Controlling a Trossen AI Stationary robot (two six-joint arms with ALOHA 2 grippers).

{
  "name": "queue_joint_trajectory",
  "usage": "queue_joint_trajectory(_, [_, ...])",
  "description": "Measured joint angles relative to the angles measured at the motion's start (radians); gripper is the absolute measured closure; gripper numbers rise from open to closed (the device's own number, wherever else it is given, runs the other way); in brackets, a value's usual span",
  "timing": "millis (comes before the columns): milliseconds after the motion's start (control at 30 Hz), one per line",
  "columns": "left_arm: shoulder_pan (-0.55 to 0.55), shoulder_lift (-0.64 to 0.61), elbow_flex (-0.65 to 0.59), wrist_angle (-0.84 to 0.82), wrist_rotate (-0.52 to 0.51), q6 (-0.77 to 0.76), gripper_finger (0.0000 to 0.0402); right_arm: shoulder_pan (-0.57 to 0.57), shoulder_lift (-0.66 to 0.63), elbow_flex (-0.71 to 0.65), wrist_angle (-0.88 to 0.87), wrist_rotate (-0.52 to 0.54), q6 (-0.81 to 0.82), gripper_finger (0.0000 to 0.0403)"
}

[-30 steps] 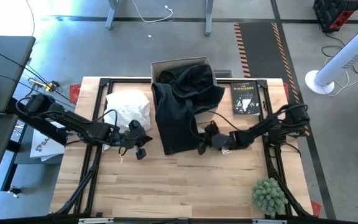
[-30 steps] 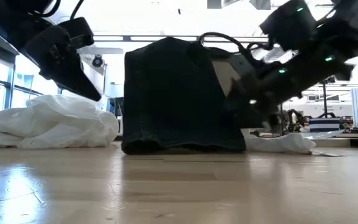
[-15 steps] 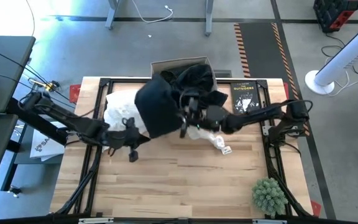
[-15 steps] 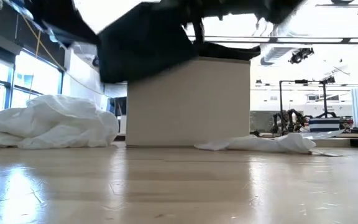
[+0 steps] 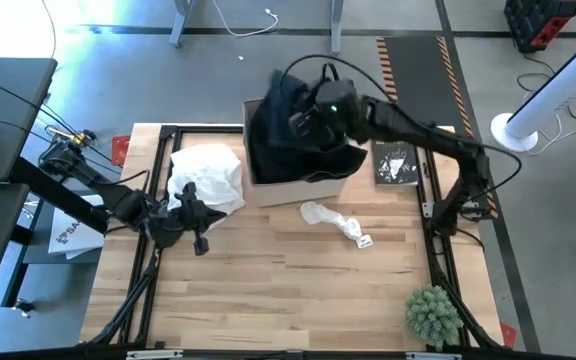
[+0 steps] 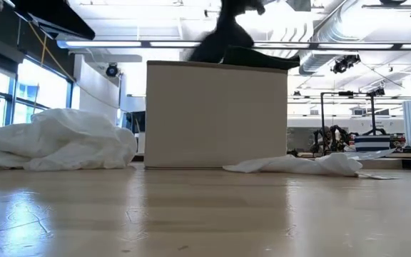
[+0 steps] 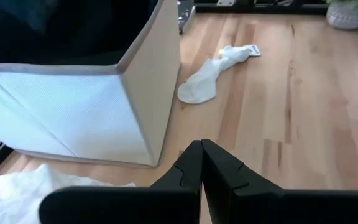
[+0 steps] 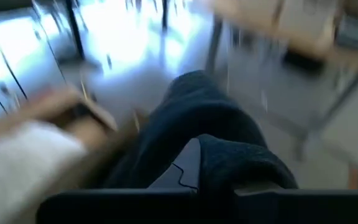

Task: Sort clothes
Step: Put the blue pants into the laundry bin

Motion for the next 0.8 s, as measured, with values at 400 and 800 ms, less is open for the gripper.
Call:
queue_joint_trajectory(400, [0.000,0.002,0.000,-0.006,-0.003,0.000,0.0401,-0.160,0.382,-0.154,-0.015,-0.466,0.135,0.0402])
queue_joint_trajectory(800, [0.001,0.003,0.000,-0.006,-0.003,0.000,0.0401,-0.145,0.316,-0.087,-0.058,-0.505,0.088,0.0393])
